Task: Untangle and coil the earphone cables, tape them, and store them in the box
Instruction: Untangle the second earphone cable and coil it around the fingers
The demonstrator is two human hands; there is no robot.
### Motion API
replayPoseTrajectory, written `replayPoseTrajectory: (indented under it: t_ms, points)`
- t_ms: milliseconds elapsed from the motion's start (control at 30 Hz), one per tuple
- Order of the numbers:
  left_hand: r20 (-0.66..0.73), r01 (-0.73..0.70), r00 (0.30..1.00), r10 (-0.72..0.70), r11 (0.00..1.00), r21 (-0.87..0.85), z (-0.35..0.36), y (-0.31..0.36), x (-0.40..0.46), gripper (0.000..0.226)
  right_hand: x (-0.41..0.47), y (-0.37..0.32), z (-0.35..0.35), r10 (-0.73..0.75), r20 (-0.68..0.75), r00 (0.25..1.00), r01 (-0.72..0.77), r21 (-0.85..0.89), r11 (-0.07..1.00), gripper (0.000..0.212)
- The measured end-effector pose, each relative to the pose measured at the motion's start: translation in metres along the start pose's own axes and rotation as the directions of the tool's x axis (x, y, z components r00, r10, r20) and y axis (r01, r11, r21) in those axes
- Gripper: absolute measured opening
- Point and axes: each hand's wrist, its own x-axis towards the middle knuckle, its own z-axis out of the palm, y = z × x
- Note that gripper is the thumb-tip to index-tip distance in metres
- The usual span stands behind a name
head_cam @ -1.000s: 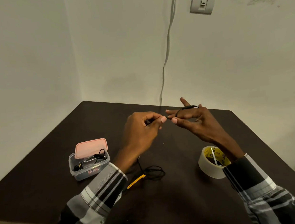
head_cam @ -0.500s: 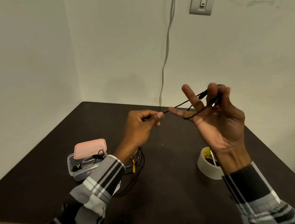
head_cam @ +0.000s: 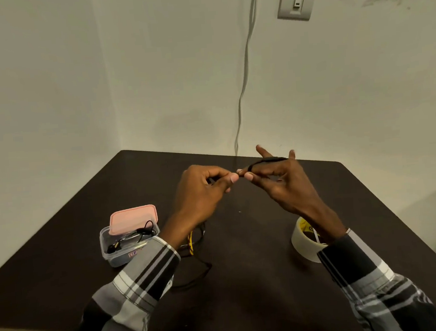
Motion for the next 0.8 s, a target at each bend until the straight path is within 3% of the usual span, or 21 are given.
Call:
replayPoseTrajectory:
  t_ms: [100, 167, 267, 333, 433, 567, 700, 800]
  points:
    - [-0.012, -0.028, 1.000, 0.028, 0.999, 0.025, -0.012, 0.004, 0.002, 0.015, 0.001, 0.007, -0.009, 0.069, 0.038, 0.997, -0.066, -0.068, 0.996, 0.017]
    - [-0.011, -0.048, 0.999, 0.048, 0.999, 0.021, -0.019, 0.009, 0.005, 0.017, 0.002, 0.011, -0.018, 0.136, 0.144, 0.980, -0.128, -0.063, 0.990, 0.014]
    - [-0.021, -0.066, 0.998, 0.066, 0.998, -0.009, -0.027, 0.012, 0.013, 0.019, -0.001, 0.008, -0.033, 0.128, 0.417, 0.900, -0.211, 0.158, 0.965, 0.019]
    - [-0.020, -0.067, 0.998, 0.066, 0.996, -0.055, -0.028, 0.012, 0.018, 0.018, -0.008, 0.003, -0.038, 0.042, 0.489, 0.871, -0.285, 0.433, 0.855, 0.017]
    - [0.040, -0.031, 0.998, 0.037, 0.990, -0.135, -0.022, 0.008, 0.017, 0.017, -0.014, -0.009, -0.037, -0.080, 0.390, 0.918, -0.300, 0.810, 0.505, 0.020]
    - [0.100, 0.082, 0.993, -0.059, 0.966, -0.244, -0.008, -0.001, 0.011, 0.009, -0.011, -0.025, -0.029, -0.141, 0.161, 0.977, -0.136, 0.976, 0.168, 0.013]
    - [0.156, 0.166, 0.979, -0.127, 0.948, -0.270, 0.006, -0.005, 0.002, 0.011, -0.006, -0.046, -0.022, 0.092, -0.075, 0.993, 0.075, 0.997, 0.000, 0.031]
    - [0.213, 0.199, 0.966, -0.148, 0.949, -0.243, 0.014, -0.005, -0.006, 0.014, 0.001, -0.045, -0.014, 0.289, -0.171, 0.942, 0.173, 0.985, 0.018, 0.023]
